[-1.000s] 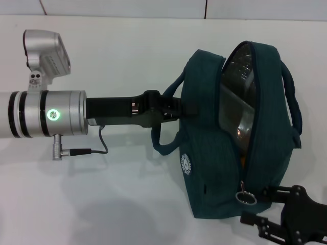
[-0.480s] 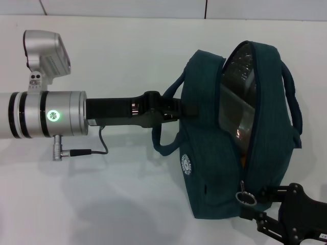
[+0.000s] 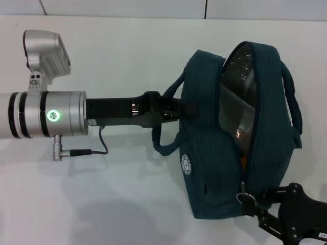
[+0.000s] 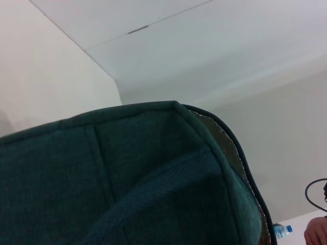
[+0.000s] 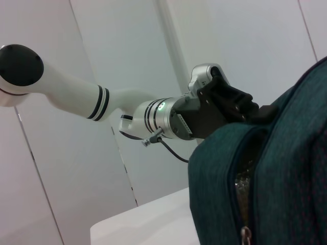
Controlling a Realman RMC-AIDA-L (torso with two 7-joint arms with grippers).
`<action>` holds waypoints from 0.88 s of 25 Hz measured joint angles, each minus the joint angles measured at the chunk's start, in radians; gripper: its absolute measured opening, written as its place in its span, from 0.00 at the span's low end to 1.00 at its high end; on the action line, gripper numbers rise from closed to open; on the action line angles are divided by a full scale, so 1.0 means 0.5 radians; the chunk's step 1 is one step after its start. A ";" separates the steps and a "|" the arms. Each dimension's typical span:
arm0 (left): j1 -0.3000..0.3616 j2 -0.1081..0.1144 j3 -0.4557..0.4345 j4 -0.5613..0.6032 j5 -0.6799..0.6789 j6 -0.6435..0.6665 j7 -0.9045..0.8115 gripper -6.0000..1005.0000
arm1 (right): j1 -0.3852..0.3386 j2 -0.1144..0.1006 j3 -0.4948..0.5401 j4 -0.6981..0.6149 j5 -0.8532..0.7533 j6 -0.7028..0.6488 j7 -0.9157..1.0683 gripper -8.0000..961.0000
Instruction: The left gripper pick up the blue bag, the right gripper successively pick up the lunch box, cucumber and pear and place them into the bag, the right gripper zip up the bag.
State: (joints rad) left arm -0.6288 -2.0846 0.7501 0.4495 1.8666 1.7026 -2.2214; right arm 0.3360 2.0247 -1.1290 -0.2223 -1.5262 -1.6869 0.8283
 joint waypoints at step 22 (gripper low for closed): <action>0.011 0.000 -0.006 0.000 -0.001 0.003 0.003 0.06 | -0.093 -0.028 0.036 -0.020 0.077 -0.145 -0.004 0.03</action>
State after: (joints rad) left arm -0.6232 -2.0844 0.7470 0.4495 1.8662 1.7043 -2.2197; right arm 0.2897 2.0108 -1.1111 -0.2323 -1.4879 -1.7592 0.8263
